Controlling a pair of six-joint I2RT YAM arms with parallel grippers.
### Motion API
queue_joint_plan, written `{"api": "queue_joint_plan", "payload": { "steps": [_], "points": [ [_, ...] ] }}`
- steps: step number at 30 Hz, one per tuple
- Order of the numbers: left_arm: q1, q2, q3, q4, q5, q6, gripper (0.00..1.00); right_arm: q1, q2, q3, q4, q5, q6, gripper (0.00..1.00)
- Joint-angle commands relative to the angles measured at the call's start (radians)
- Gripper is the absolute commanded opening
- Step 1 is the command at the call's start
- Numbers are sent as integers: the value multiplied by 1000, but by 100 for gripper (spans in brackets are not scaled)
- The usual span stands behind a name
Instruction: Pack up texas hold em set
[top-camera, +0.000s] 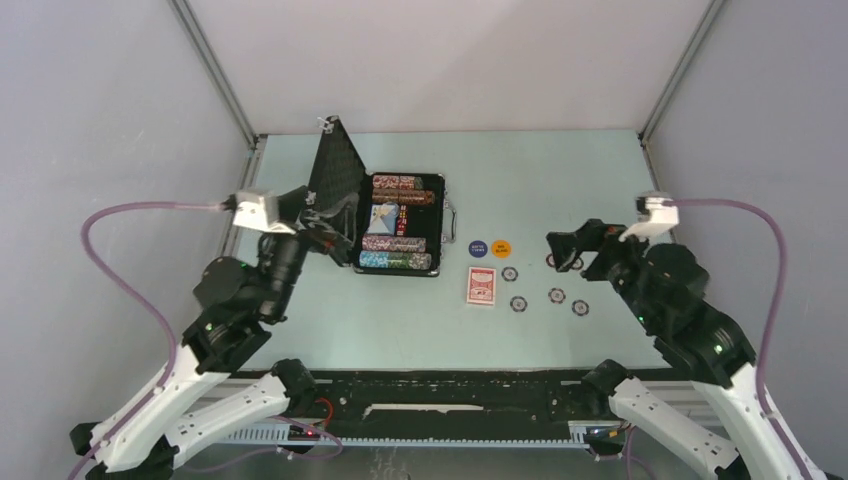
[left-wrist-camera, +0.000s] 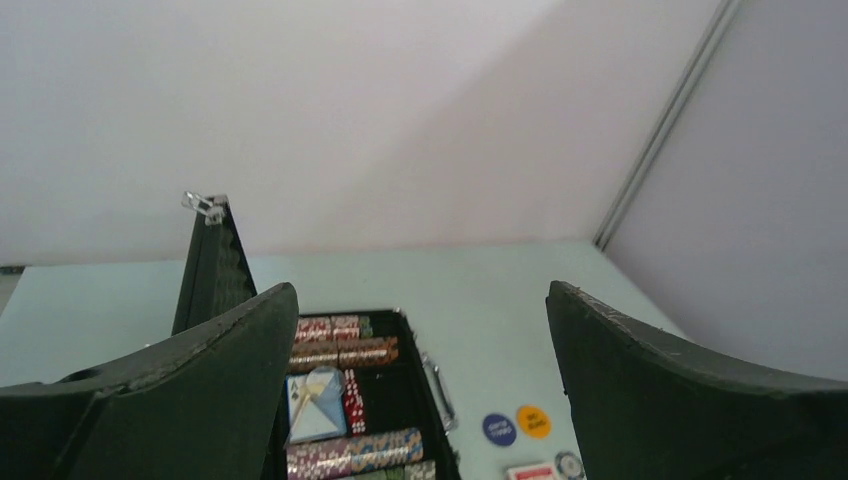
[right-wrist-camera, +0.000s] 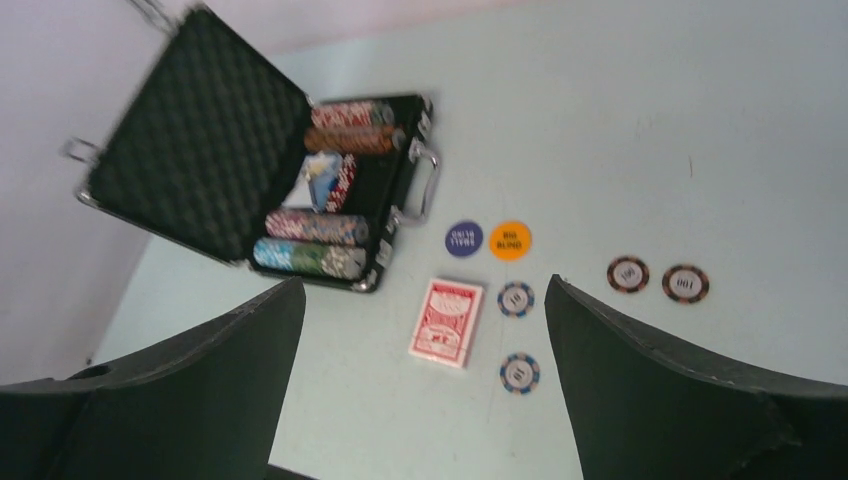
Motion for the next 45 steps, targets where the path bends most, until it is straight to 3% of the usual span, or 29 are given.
{"api": "queue_joint_plan", "payload": {
  "steps": [1,11,18,23,26,29,31,35,41,45],
  "points": [
    [-2,70,46,-57,31,16,100,8,54,10,-42,-35,8,100],
    [-2,274,154,-185,167,-85,100,12,94,-17,-149,35,43,100],
    [-3,562,311,-360,415,-155,100,11,186,-18,-225,41,65,100],
    [-3,720,337,-393,512,-306,100,10,237,-65,-234,76,140,100],
    [-3,736,275,-340,556,-409,100,4,258,-120,-203,97,188,100],
    [-4,673,206,-287,547,-439,100,-10,297,-182,-142,77,271,100],
    [-3,614,188,-299,491,-423,100,-16,336,-227,-48,-25,287,100],
    [-2,522,238,-376,358,-318,100,-3,471,-264,136,-158,352,99],
    [-2,537,462,-476,244,-112,100,94,740,-207,265,-105,471,100],
    [1,472,369,-364,180,-72,100,143,936,-88,221,-88,450,100]
  ]
}}
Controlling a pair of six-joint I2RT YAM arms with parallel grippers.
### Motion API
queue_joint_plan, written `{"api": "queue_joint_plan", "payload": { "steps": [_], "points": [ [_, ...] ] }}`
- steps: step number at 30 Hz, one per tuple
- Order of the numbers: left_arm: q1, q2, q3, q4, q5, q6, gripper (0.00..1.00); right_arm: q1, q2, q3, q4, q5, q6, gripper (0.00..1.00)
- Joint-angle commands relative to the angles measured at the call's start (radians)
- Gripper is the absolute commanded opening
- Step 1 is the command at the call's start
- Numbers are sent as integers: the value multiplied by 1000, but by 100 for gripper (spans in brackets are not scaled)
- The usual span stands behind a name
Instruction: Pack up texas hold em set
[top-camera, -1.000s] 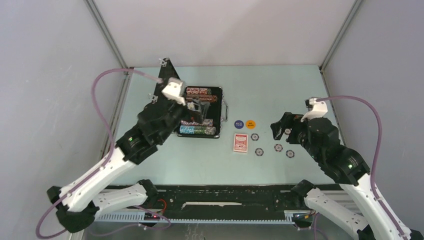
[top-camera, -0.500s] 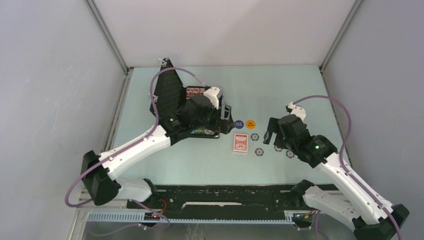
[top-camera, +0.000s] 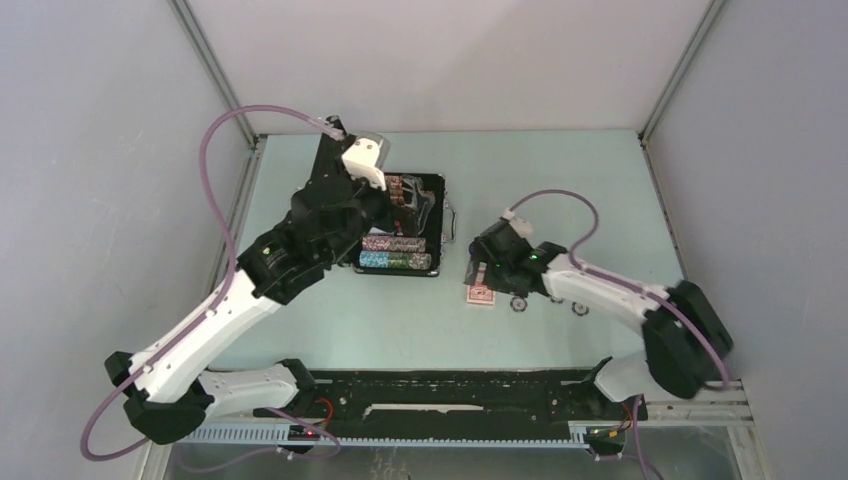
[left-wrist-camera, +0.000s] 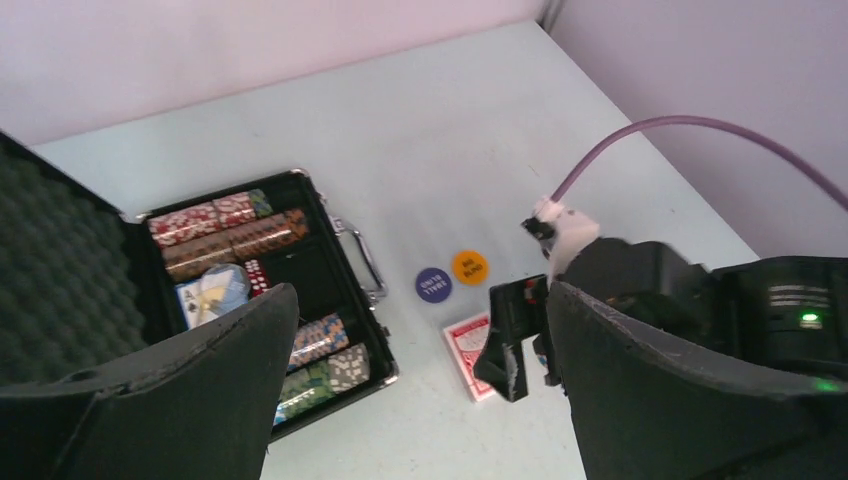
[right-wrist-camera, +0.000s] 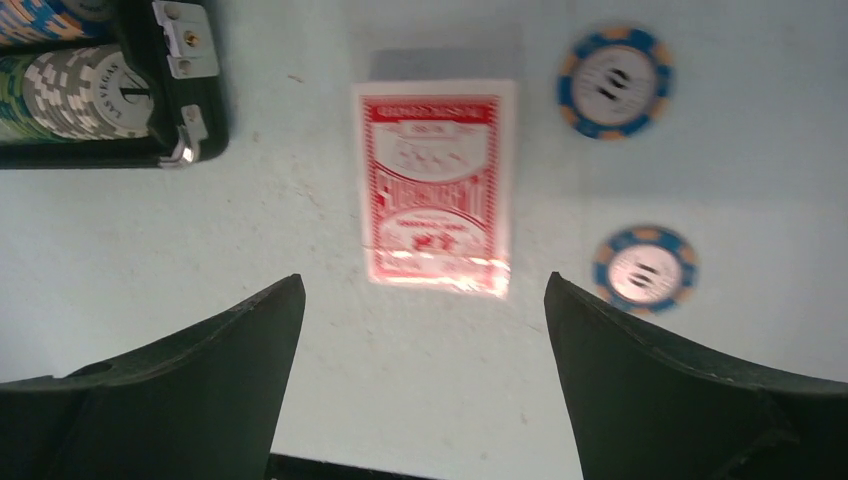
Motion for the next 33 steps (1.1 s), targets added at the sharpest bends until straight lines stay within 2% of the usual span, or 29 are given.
{"api": "queue_joint_plan", "payload": {
  "steps": [1,3,8,19,21,24,33],
  "points": [
    [15,-83,-89,104,-85,102,100,43,166,151,17,26,28,100],
    [54,-132,-174,145,-21,75,100,56,239,205,-59,54,7,100],
    [63,-195,-214,145,-49,72,100,88,330,237,-129,141,-27,100],
    [63,-212,-226,155,-10,54,100,108,394,259,-149,183,-16,98],
    [64,-210,-225,153,-7,53,100,108,400,268,-155,191,-11,94],
    [64,-214,-225,152,-6,52,100,102,396,271,-164,212,8,93],
    [64,-234,-225,154,-12,54,100,54,372,271,-131,156,44,94]
  ]
}}
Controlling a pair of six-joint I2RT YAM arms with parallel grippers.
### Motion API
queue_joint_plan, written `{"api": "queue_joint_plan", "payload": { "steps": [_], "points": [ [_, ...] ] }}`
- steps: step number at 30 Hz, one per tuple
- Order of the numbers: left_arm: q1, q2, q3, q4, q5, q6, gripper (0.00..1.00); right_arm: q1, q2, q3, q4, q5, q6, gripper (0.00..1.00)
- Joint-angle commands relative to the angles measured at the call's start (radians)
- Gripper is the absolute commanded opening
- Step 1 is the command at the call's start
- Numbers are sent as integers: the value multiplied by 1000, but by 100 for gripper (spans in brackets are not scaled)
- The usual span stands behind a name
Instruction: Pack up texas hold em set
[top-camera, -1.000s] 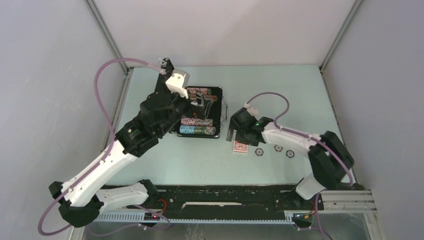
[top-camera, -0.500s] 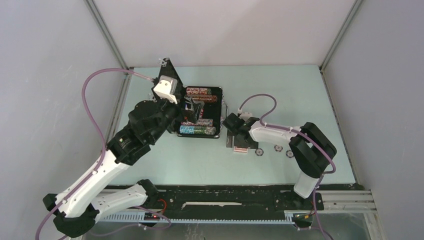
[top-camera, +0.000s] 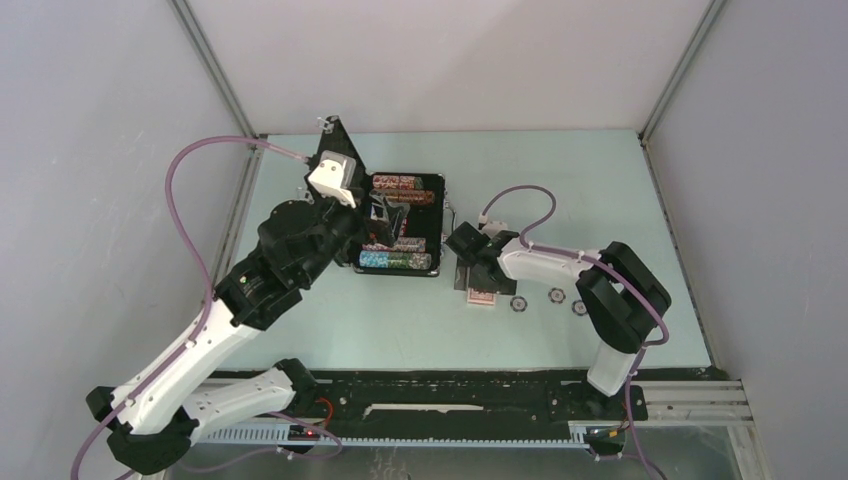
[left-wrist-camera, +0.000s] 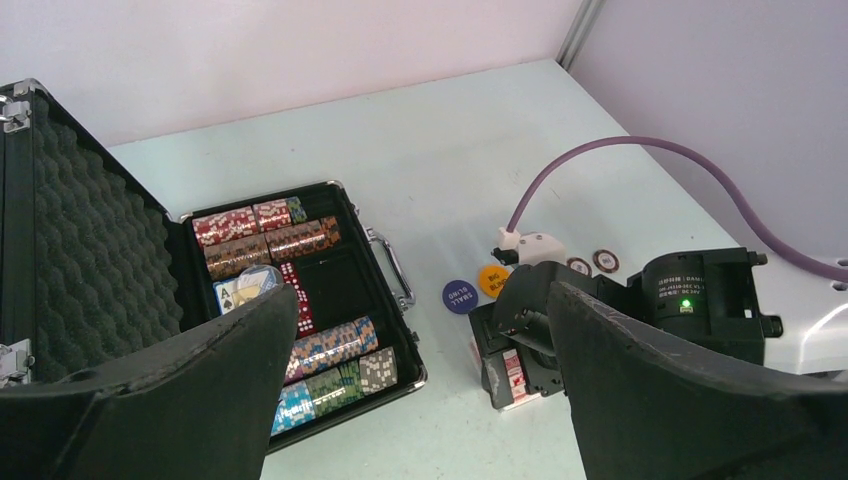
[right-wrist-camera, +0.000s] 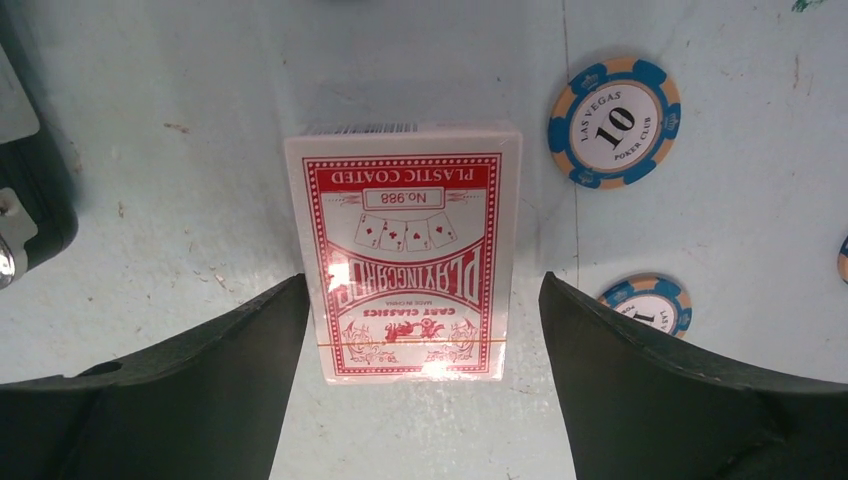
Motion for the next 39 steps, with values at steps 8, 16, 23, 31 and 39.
{"api": "queue_joint_plan", "payload": {
  "steps": [8,16,23,31,39],
  "points": [
    [3,-57,-22,35,-18,24,100,-15,-15,30,14,-1,60,82],
    [3,-64,-22,35,2,19,100,-8,-29,30,45,0,58,71],
    [4,-52,-16,35,48,16,100,1,-88,30,71,20,37,67],
    [4,-74,69,18,-16,52,100,-38,-168,34,127,-20,-15,60],
    [3,6,272,146,-19,52,100,-67,-74,296,104,-52,-89,59]
  ]
}}
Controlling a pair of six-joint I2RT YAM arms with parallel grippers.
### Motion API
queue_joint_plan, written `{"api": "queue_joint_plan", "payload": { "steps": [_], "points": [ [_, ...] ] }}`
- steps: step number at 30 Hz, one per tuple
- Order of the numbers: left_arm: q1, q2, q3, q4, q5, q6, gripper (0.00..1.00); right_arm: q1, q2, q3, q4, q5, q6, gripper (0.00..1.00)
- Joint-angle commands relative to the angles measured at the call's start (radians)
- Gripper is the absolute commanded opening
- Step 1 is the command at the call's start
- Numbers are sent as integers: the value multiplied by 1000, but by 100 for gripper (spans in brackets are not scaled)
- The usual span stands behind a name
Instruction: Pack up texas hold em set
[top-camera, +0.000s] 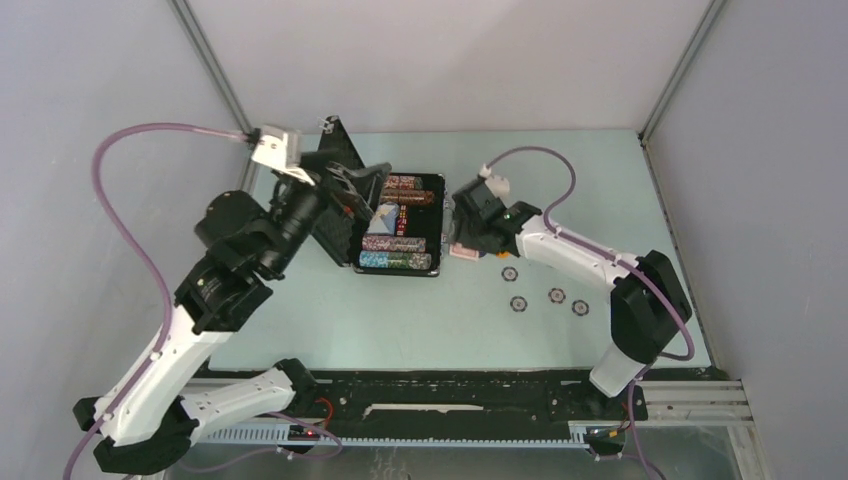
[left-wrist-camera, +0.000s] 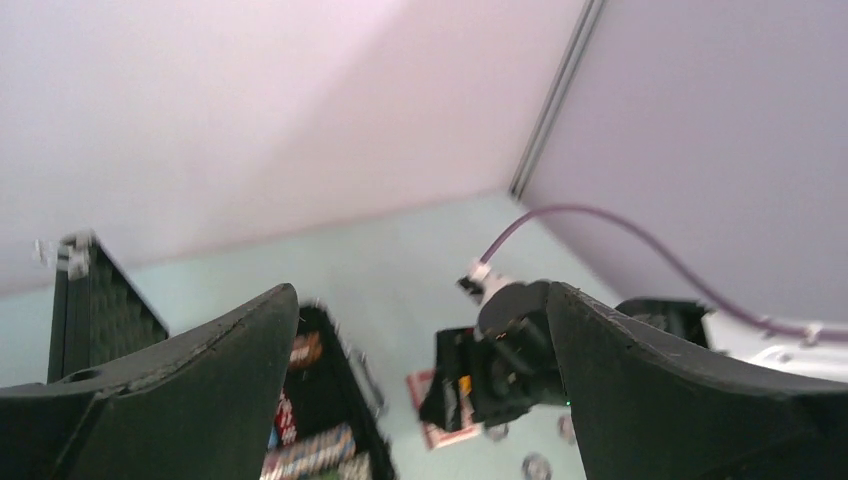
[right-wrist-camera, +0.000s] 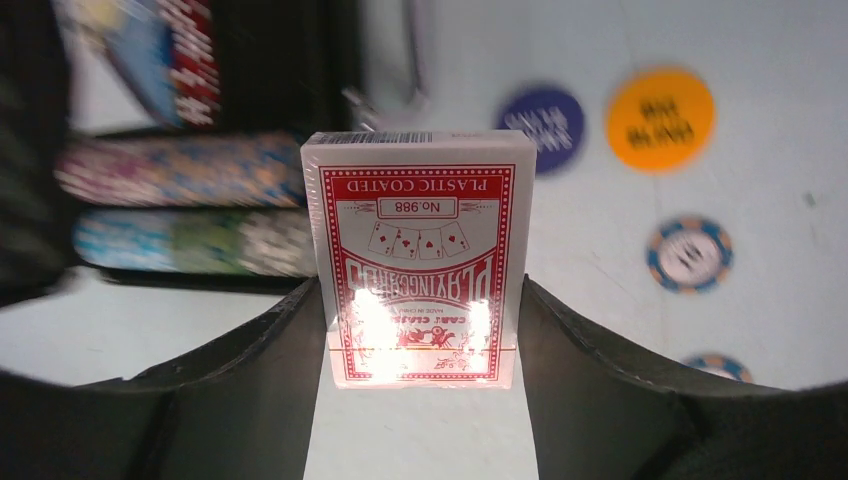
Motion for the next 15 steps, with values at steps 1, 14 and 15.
{"api": "queue_joint_plan", "payload": {
  "steps": [1,14,15],
  "points": [
    [3,14,83,151,-39,38,100,-15,68,223,15,-5,-61,60],
    [3,-143,-247,361,-146,175,99,-5,554,894,-177,41,-99,59],
    [3,-148,-251,363,-145,179,99,-4,590,943,-199,56,-102,59]
  ]
}}
